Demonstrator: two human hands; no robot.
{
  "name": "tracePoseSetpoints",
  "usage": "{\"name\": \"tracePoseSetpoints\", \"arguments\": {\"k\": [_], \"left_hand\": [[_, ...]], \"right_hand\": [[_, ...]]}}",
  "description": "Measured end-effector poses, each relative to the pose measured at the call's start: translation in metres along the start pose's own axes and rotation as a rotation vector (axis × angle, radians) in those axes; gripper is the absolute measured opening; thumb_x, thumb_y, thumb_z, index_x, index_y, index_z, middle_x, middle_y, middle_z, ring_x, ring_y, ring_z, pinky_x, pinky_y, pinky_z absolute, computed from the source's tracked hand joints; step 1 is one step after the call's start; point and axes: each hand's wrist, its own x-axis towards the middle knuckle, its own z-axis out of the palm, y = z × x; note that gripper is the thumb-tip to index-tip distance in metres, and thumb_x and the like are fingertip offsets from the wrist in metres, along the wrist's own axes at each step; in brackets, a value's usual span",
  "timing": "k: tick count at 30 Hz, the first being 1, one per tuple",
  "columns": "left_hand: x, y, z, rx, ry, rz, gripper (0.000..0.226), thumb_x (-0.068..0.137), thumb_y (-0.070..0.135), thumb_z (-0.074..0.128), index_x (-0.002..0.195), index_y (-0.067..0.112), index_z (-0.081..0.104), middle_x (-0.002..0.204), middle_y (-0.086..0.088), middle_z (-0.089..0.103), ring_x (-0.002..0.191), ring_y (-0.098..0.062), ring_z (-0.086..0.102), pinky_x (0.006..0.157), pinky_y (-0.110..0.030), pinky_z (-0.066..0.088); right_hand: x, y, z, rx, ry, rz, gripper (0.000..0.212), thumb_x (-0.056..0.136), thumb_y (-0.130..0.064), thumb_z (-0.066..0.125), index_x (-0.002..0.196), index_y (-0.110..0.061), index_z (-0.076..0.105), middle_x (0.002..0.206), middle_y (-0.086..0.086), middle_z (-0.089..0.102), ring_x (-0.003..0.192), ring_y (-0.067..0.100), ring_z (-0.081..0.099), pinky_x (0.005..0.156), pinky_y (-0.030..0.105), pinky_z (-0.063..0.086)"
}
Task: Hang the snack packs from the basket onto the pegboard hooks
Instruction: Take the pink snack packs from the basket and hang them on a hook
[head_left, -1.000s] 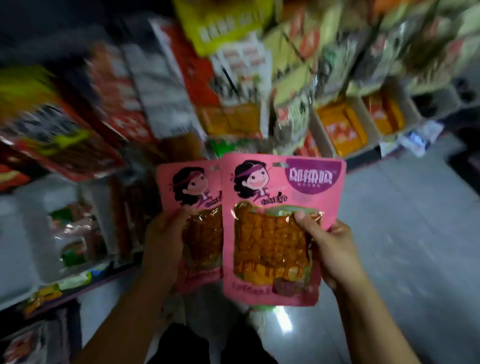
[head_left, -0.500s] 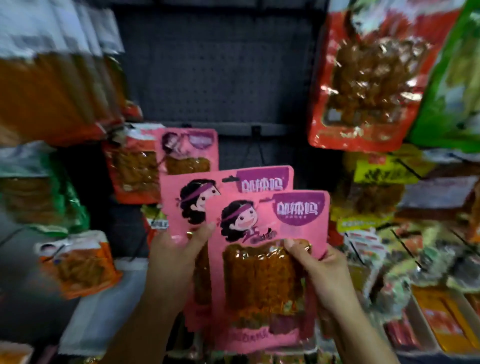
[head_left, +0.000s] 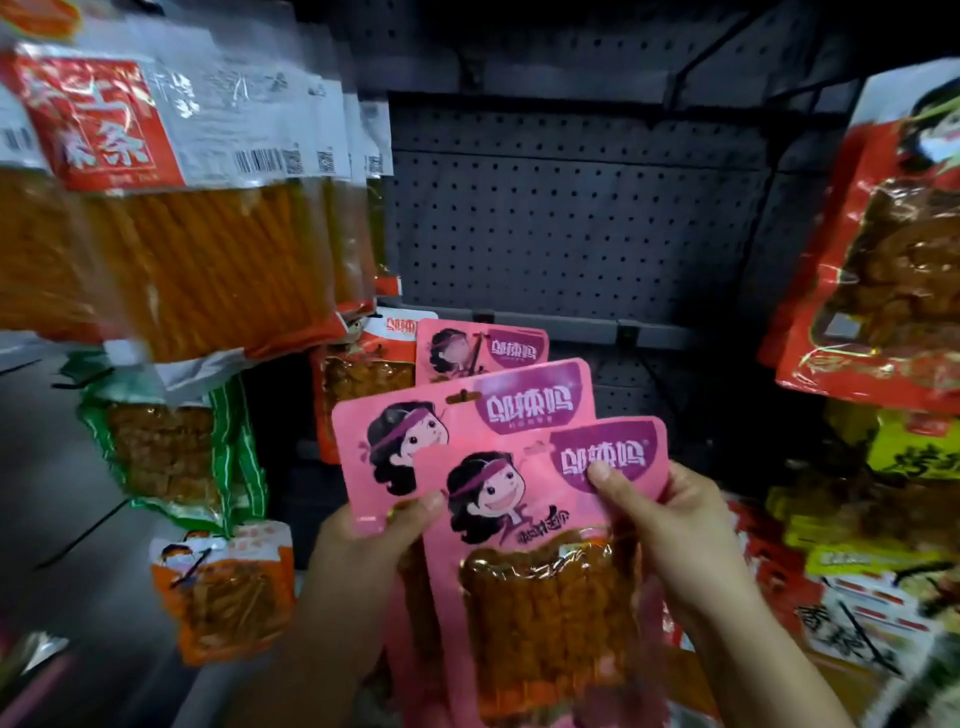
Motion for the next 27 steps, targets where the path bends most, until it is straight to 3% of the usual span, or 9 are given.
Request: {"name": "tracePoseSetpoints", "arguments": {"k": [4,8,12,18,22,25,27], "left_hand": [[0.010,0.001,-0.010,0.037,-0.094,-0.081,0.033,0.059,0.038,0.073,0.092,0.032,0.073,0.095,-0.004,0.075,0.090,-0.021,0.071,0.090,-0.048,0.050],[0.020,0.008,-0.013,0.087,-0.172,-0.075,0.036,0.061,0.048,0.069,0.094,0.035,0.072,0.096,0.001,0.075,0.091,-0.017,0.071,0.089,-0.049,0.050],[0.031,0.017,-0.014,0.028,-0.082,-0.025,0.033,0.061,0.052,0.067,0.085,0.030,0.074,0.088,-0.004,0.076,0.083,-0.020,0.073,0.072,-0.039,0.054],[0.040,0.012,-0.011,0.072,0.067,0.032,0.011,0.084,0.025,0.064,0.082,0.017,0.071,0.077,0.000,0.075,0.065,-0.009,0.071,0.046,-0.015,0.049],[0.049,0.013,-0.004,0.092,0.078,0.081,0.011,0.084,0.023,0.064,0.090,0.016,0.070,0.082,0.000,0.075,0.075,-0.012,0.072,0.056,-0.019,0.054],[0.059,0.012,-0.003,0.073,0.110,0.080,0.009,0.083,0.022,0.066,0.090,0.017,0.071,0.082,0.000,0.076,0.076,-0.012,0.072,0.059,-0.022,0.055],[0.061,0.009,-0.004,0.087,0.128,0.075,0.012,0.083,0.023,0.066,0.092,0.017,0.070,0.083,0.001,0.076,0.077,-0.012,0.072,0.058,-0.021,0.055]], "right_hand": [[0.004,0.011,0.010,-0.009,0.057,0.026,0.025,0.060,-0.039,0.075,0.079,-0.022,0.076,0.073,0.006,0.075,0.064,0.017,0.072,0.054,0.024,0.054],[0.002,0.019,0.013,-0.023,0.093,0.014,0.021,0.063,-0.036,0.074,0.079,-0.022,0.076,0.073,0.005,0.075,0.064,0.016,0.072,0.053,0.020,0.053],[-0.003,0.029,0.018,-0.018,0.114,0.045,0.021,0.065,-0.030,0.074,0.077,-0.013,0.076,0.073,0.008,0.075,0.064,0.020,0.072,0.052,0.021,0.054],[-0.007,0.038,0.020,-0.088,0.112,0.042,0.016,0.068,-0.029,0.073,0.081,-0.020,0.076,0.074,0.006,0.076,0.067,0.021,0.073,0.057,0.026,0.058],[-0.004,0.042,0.021,-0.042,0.145,0.049,0.019,0.066,-0.032,0.074,0.081,-0.021,0.076,0.074,0.007,0.076,0.067,0.024,0.073,0.056,0.025,0.057],[0.000,0.044,0.022,-0.032,0.140,0.052,0.025,0.064,-0.037,0.075,0.085,-0.024,0.076,0.078,0.007,0.076,0.072,0.026,0.074,0.063,0.034,0.059],[0.002,0.047,0.023,-0.034,0.142,0.047,0.023,0.064,-0.036,0.074,0.084,-0.025,0.076,0.078,0.006,0.076,0.072,0.023,0.074,0.062,0.031,0.060]]}}
